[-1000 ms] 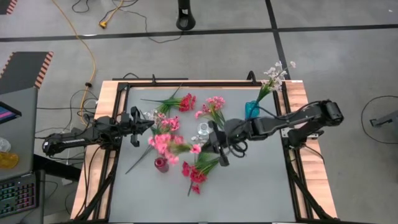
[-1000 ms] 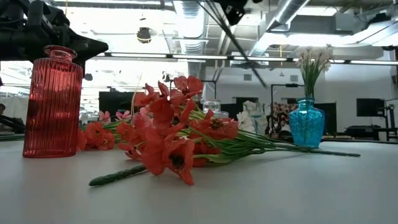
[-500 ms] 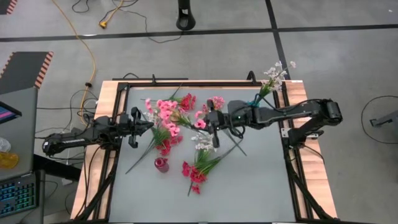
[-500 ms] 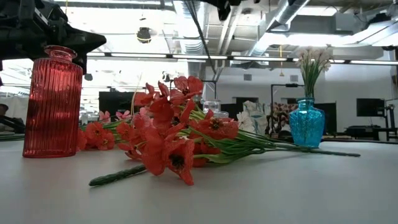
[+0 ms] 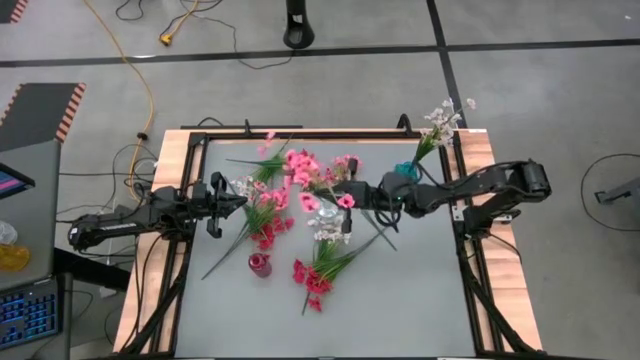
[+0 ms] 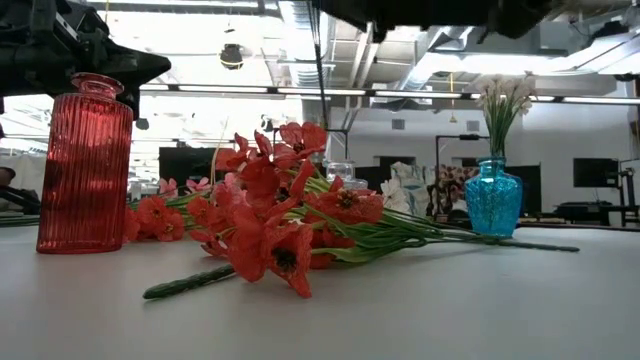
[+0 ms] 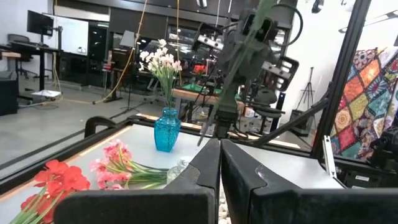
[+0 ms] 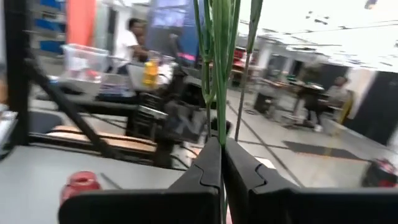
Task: Sort flowers into vase by color
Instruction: Put the bottom pink flowers into the transparent vase
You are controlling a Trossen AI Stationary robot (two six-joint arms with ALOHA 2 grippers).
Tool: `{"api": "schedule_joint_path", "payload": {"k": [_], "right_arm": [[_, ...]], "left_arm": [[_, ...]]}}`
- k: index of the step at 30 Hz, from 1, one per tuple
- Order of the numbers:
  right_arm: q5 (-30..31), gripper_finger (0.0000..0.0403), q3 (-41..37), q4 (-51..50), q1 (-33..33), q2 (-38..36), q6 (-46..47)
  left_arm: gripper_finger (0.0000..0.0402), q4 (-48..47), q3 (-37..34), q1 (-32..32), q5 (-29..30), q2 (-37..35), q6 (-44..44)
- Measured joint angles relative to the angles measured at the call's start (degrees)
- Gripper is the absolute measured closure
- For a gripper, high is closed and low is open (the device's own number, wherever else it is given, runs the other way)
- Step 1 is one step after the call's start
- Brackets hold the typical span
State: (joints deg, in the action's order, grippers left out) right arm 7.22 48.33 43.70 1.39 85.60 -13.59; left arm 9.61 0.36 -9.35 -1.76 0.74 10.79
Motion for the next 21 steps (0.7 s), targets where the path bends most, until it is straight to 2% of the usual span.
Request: {"api": "schedule_joint_path", "payload": {"k": [11, 16, 21], "right_arm": [[12.1, 0.0374, -5.0, 3.3, 3.1, 0.0, 0.0], [12.7, 0.0373, -6.0, 3.8, 3.1, 0.0, 0.0], [12.7, 0.0373, -7.8, 10.5, 3.1, 0.0, 0.0]], "left_arm": [[0.0401, 0.0, 0.0, 0.0, 0.0, 0.0, 0.0], [0.0401, 0.0, 0.0, 0.0, 0.0, 0.0, 0.0], [0.0401, 0.0, 0.0, 0.0, 0.0, 0.0, 0.0]]}}
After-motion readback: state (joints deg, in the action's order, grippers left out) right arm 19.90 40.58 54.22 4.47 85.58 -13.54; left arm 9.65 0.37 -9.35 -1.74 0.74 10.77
